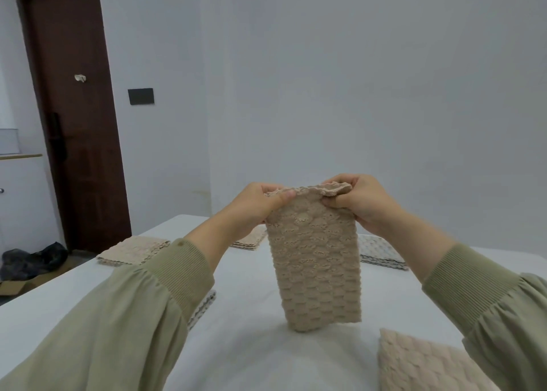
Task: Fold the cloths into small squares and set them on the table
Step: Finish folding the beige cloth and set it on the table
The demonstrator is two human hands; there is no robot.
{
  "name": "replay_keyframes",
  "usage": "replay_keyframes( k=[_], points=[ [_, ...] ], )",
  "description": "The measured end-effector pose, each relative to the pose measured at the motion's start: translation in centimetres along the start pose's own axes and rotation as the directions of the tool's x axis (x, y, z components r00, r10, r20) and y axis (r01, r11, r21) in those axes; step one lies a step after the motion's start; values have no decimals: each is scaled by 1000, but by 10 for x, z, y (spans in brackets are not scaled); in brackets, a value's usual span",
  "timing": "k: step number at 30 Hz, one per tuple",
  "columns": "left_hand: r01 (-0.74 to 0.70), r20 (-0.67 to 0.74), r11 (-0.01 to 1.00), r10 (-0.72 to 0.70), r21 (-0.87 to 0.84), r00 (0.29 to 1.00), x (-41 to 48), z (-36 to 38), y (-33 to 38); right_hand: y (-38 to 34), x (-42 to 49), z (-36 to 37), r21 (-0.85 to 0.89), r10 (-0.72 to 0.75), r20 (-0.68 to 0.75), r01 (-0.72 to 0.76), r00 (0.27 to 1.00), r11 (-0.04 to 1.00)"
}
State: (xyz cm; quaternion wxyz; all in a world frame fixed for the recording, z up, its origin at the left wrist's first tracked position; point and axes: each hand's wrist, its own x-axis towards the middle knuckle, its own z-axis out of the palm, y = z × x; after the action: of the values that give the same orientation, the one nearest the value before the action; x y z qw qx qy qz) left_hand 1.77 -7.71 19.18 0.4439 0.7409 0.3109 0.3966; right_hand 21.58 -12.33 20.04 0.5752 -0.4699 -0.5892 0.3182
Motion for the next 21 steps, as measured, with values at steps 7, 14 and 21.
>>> replay_keyframes(
  k=[7,14,21],
  points=[
    [-117,-247,981,153,153,957,4,9,-2,3,2,-6,-56,174,65,-171,983,984],
    [-112,-115,969,140,220,983,3,-6,-2,6,4,-6,-172,66,-77,-78,995,982],
    [114,107,980,-97,-164,990,0,-26,3,-5,7,-19,78,200,67,-205,978,976]
  ],
)
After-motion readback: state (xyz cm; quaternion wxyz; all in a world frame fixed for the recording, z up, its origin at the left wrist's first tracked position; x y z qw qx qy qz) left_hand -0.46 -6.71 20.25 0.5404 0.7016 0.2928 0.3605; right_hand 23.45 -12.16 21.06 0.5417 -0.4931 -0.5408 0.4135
